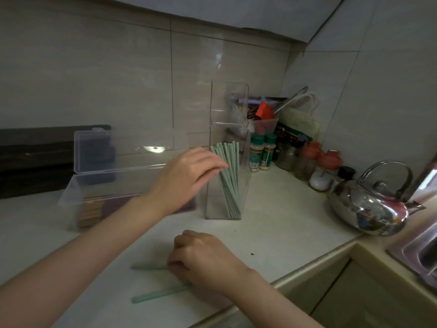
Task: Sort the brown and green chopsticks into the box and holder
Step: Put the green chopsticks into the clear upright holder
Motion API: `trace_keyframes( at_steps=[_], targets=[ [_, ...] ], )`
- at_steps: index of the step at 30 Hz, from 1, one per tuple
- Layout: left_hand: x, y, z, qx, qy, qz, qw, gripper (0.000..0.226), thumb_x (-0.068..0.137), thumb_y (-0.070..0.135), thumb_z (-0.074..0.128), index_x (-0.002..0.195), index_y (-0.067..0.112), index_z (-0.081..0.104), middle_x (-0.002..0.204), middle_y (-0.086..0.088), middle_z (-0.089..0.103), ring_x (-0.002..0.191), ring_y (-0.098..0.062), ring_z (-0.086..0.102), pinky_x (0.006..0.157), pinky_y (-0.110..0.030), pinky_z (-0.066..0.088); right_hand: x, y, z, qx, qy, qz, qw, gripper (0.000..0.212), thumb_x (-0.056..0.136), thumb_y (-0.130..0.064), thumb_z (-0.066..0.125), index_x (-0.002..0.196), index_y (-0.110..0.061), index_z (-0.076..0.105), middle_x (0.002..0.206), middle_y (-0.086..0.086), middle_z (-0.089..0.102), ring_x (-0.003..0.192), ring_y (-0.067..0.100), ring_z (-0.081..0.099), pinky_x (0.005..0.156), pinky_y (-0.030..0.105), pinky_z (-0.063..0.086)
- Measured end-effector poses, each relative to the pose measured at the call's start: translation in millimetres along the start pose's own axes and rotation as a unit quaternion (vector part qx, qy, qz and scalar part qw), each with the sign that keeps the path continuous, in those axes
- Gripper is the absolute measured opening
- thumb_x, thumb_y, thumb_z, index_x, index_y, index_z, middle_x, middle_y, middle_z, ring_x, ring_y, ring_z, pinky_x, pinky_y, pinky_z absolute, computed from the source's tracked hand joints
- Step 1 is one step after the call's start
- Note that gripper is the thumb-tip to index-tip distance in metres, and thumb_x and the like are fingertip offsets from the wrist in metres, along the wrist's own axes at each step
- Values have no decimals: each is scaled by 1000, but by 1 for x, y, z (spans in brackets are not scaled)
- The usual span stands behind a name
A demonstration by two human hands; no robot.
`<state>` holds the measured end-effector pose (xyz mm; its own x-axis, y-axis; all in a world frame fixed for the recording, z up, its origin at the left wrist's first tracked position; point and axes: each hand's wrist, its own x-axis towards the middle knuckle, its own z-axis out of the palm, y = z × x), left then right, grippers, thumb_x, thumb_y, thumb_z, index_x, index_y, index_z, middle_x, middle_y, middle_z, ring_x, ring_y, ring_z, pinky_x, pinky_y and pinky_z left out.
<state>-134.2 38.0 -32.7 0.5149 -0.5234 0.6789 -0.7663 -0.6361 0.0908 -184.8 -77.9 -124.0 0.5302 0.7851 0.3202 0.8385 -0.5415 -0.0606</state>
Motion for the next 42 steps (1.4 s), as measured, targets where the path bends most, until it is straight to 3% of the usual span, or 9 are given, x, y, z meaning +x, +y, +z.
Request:
trace_keyframes(
  at_steps=[3, 7, 15, 22, 25, 31, 34, 39, 42],
  targets=[
    [-47, 26, -14, -45, 21, -29, 998, 24, 93, 27, 47, 105, 17, 65, 101, 6, 61, 96, -6, 55, 88, -20, 44, 7, 0, 0, -69, -16, -13, 997, 12, 63, -18, 71, 57, -15, 62, 59, 2, 56, 57, 23, 55, 45, 25, 35],
    [-113, 36, -18, -103, -75, -85, 988, 22, 87, 50, 53, 97, 32, 60, 102, 18, 52, 94, -2, 55, 79, -22, 45, 10, 15, -5, -64, 15, 5, 998, 24, 46, -20, 83, 58, -17, 62, 57, 0, 60, 49, 21, 58, 38, 18, 33],
    [-160, 21, -12, -101, -173, -113, 973, 30, 74, 63, 61, 95, 43, 56, 102, 25, 48, 94, 4, 54, 80, -17, 45, 4, 36, -31, -23, 57, 149, 987, 12, 82, -17, 56, 87, -17, 66, 90, 1, 66, 82, 27, 62, 62, 35, 47],
    [-161, 7, 0, -61, -163, -109, 979, 13, 87, 49, 49, 93, 40, 58, 94, 26, 51, 92, 10, 52, 73, -15, 46, -1, 33, -66, 68, 133, 174, 973, 7, 85, -19, 62, 90, -20, 65, 81, -10, 62, 66, 9, 52, 61, 27, 47],
    [-161, 6, 3, -60, -150, -112, 980, 14, 87, 48, 50, 90, 37, 59, 90, 24, 53, 87, 7, 52, 73, -16, 45, 3, 32, -98, 146, 220, 183, 947, 7, 83, -12, 63, 88, -18, 63, 75, -12, 58, 67, 7, 55, 60, 16, 46],
    [-164, 4, 5, -92, -132, -145, 976, 21, 87, 52, 45, 90, 36, 58, 92, 24, 52, 87, 6, 55, 74, -21, 47, 32, 56, -165, 212, 474, 205, 829, 4, 84, -12, 64, 87, -13, 62, 77, 2, 65, 70, 18, 64, 61, 28, 53],
    [-163, 5, 4, -136, -105, -180, 969, 20, 85, 51, 48, 88, 36, 60, 94, 21, 54, 87, 1, 59, 75, -25, 50, 48, 74, -160, 201, 435, 269, 835, 4, 84, -13, 63, 88, -12, 64, 78, 6, 68, 69, 19, 67, 64, 29, 57],
    [-162, 3, 3, -188, -62, -220, 955, 15, 81, 44, 56, 87, 34, 67, 91, 15, 57, 85, -6, 62, 74, -17, 46, 60, 97, -121, 114, 226, 392, 885, 9, 83, -7, 60, 78, -3, 66, 75, 11, 68, 54, 22, 67, 61, 42, 59],
    [-161, 2, 2, -213, -31, -243, 946, 14, 79, 38, 61, 90, 33, 69, 91, 11, 61, 87, -7, 63, 77, -13, 45, 65, 102, -111, 43, 140, 439, 886, 7, 81, -5, 60, 86, -4, 65, 79, 12, 67, 67, 29, 68, 69, 44, 58]
  ],
)
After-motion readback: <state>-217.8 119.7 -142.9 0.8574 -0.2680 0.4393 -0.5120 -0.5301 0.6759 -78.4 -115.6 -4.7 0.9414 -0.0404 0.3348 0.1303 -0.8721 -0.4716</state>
